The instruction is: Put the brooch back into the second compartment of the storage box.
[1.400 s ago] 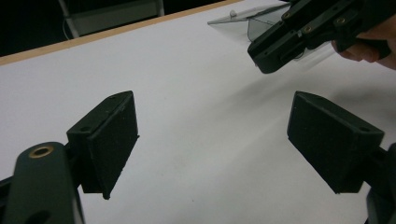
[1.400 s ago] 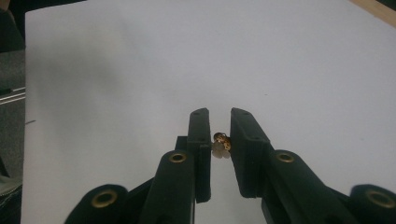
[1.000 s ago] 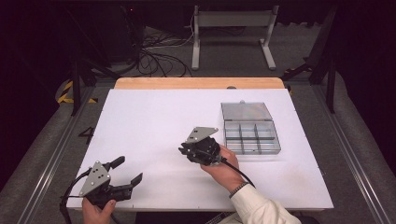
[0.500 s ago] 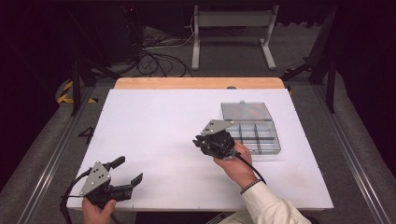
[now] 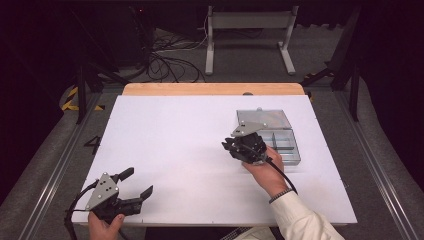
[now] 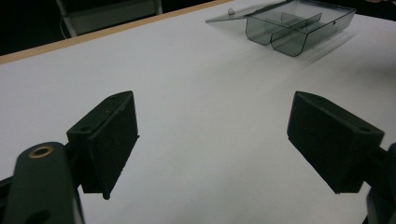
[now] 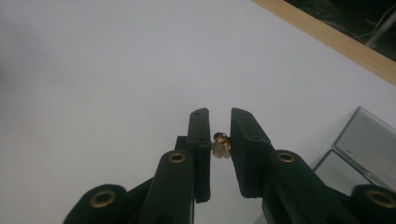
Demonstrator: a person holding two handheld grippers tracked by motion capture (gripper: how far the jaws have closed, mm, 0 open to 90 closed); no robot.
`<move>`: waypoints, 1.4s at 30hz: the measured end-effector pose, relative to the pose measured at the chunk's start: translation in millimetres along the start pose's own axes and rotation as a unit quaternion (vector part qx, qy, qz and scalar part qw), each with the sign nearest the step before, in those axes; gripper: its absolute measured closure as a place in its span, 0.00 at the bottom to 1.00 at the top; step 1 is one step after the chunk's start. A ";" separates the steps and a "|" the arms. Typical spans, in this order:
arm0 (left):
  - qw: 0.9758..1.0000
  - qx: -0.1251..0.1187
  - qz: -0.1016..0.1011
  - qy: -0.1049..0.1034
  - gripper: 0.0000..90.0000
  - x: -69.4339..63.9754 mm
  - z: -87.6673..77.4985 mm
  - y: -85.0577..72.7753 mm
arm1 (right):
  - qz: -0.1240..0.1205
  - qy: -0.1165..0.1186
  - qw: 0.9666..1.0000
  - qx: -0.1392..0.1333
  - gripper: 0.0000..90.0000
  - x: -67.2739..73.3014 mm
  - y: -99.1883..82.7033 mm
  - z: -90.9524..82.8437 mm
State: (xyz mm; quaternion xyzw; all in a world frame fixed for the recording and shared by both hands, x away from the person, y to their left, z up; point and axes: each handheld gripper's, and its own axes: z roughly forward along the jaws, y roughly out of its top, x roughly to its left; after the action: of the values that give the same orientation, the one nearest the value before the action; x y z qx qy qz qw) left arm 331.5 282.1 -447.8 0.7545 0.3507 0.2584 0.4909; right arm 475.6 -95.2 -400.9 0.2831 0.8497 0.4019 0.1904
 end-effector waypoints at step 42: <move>1.000 0.000 -0.004 -0.002 0.19 -0.2 1.6 0.1 | 0.101 -0.118 0.985 0.075 0.87 -93.9 -51.0 -15.7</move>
State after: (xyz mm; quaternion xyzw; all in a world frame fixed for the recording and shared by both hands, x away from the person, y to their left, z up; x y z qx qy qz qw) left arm 332.6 281.1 -448.3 0.7533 0.3531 0.2549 0.4928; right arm 522.2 -190.2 -422.7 0.4266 0.8159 0.3184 0.2257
